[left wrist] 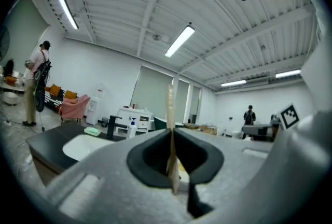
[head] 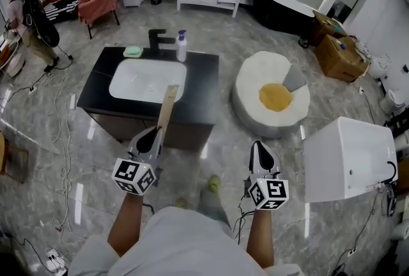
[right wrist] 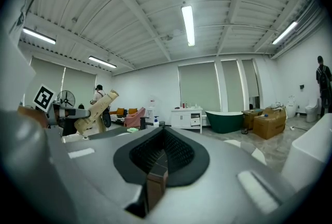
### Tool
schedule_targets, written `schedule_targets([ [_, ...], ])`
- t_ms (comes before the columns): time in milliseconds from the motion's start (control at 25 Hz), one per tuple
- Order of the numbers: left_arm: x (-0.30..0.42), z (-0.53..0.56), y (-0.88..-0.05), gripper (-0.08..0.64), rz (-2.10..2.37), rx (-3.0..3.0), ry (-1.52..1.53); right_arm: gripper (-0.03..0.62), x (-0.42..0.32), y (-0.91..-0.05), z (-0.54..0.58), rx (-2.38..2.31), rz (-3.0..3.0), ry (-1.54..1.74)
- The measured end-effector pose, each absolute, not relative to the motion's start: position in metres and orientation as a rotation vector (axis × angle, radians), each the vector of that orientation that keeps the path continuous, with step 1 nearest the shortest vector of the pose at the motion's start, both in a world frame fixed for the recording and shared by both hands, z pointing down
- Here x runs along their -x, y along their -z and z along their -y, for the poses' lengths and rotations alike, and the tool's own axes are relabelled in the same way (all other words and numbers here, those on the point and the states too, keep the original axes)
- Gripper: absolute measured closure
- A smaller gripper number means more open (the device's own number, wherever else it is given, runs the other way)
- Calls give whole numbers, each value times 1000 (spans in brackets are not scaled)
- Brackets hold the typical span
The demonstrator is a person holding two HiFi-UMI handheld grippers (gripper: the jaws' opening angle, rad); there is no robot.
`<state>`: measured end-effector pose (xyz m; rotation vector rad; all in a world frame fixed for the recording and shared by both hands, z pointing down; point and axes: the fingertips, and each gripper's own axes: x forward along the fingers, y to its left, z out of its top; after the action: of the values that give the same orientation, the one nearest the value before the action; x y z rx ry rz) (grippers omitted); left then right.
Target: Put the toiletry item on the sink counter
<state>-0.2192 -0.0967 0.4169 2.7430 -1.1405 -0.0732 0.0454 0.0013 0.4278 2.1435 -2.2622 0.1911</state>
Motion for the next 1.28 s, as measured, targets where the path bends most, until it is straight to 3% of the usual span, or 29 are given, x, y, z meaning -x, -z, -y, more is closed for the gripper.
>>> schedule_targets([
  [1280, 57, 320, -447, 552, 1420, -2555, -40, 589, -211, -459, 279, -1921, 2493, -307],
])
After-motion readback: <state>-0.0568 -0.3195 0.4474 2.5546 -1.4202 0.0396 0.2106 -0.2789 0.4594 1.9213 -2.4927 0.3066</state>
